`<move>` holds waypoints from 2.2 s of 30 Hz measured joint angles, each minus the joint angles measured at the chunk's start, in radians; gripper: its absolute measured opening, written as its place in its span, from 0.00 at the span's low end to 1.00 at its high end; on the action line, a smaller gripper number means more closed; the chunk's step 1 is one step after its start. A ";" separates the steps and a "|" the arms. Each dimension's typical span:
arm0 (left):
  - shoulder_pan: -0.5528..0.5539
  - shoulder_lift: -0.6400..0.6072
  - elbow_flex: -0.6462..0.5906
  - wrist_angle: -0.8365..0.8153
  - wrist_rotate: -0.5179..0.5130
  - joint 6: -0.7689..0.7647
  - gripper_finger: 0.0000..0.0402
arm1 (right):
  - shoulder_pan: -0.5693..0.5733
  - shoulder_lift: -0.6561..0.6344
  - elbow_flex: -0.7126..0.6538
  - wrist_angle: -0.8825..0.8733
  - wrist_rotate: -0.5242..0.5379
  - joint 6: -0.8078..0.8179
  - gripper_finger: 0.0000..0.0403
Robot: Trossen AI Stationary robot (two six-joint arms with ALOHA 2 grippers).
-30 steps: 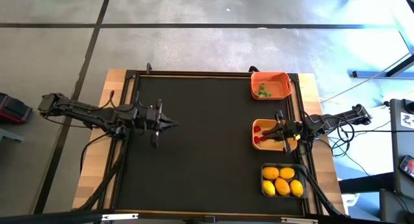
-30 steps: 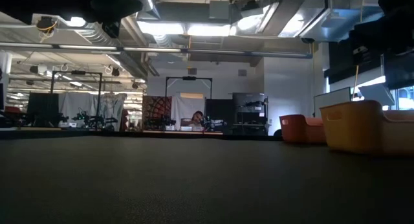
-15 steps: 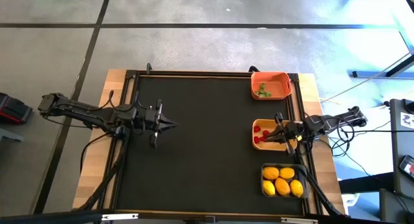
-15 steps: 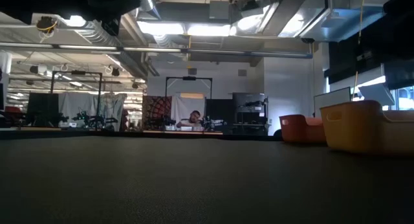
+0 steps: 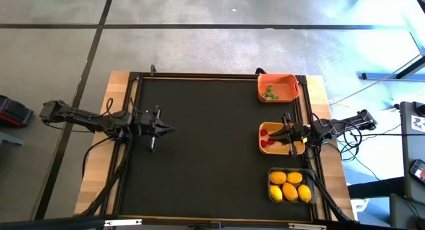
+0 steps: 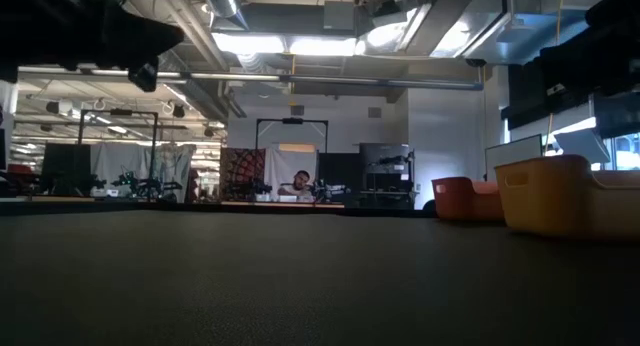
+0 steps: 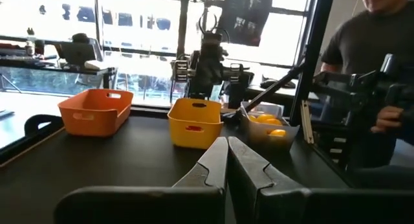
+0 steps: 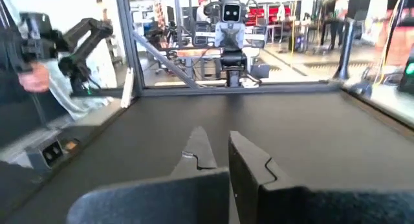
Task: Sort produce into baskets
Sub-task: Return to Home Position
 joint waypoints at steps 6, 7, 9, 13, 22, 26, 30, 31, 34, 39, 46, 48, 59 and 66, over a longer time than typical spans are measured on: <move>0.000 -0.151 -0.041 -0.097 -0.001 -0.004 0.01 | 0.000 0.000 0.000 0.004 0.003 -0.123 0.00; 0.000 -0.172 -0.041 -0.131 -0.003 -0.003 0.01 | 0.000 0.000 0.001 0.003 0.004 -0.124 0.00; 0.000 -0.216 -0.041 -0.195 -0.006 -0.002 0.01 | 0.000 0.000 0.003 -0.001 0.002 -0.125 0.00; 0.000 -0.314 -0.042 -0.298 -0.008 0.002 0.01 | 0.000 0.000 0.004 -0.005 0.001 -0.073 0.00; 0.000 -0.541 -0.041 -0.510 -0.003 0.014 0.01 | 0.000 0.000 0.004 -0.041 -0.214 -0.055 0.00; 0.001 -0.536 -0.049 -0.528 -0.002 0.032 0.00 | 0.000 0.000 0.002 -0.035 -0.173 -0.050 0.00; 0.001 -0.532 -0.083 -0.481 -0.002 0.036 0.01 | 0.000 0.002 0.002 -0.028 -0.137 -0.075 0.00; 0.001 -0.530 -0.082 -0.478 -0.004 0.037 0.00 | 0.000 0.005 0.002 -0.029 -0.137 -0.076 0.00; 0.001 -0.531 -0.083 -0.479 -0.003 0.035 0.01 | 0.000 0.005 0.001 -0.029 -0.136 -0.076 0.00; 0.002 -0.530 -0.083 -0.479 -0.007 0.060 0.02 | 0.000 0.006 -0.001 -0.005 -0.130 -0.075 0.00; 0.000 -0.529 -0.083 -0.478 -0.007 0.028 0.01 | 0.000 0.006 -0.002 -0.006 -0.130 -0.075 0.00; 0.000 -0.529 -0.083 -0.478 -0.007 0.030 0.01 | 0.000 0.006 -0.002 -0.005 -0.130 -0.074 0.00; 0.000 -0.529 -0.082 -0.478 -0.007 0.031 0.01 | 0.000 0.006 -0.002 -0.005 -0.130 -0.074 0.00; 0.000 -0.529 -0.082 -0.478 -0.007 0.031 0.01 | 0.000 0.006 -0.002 -0.004 -0.130 -0.074 0.00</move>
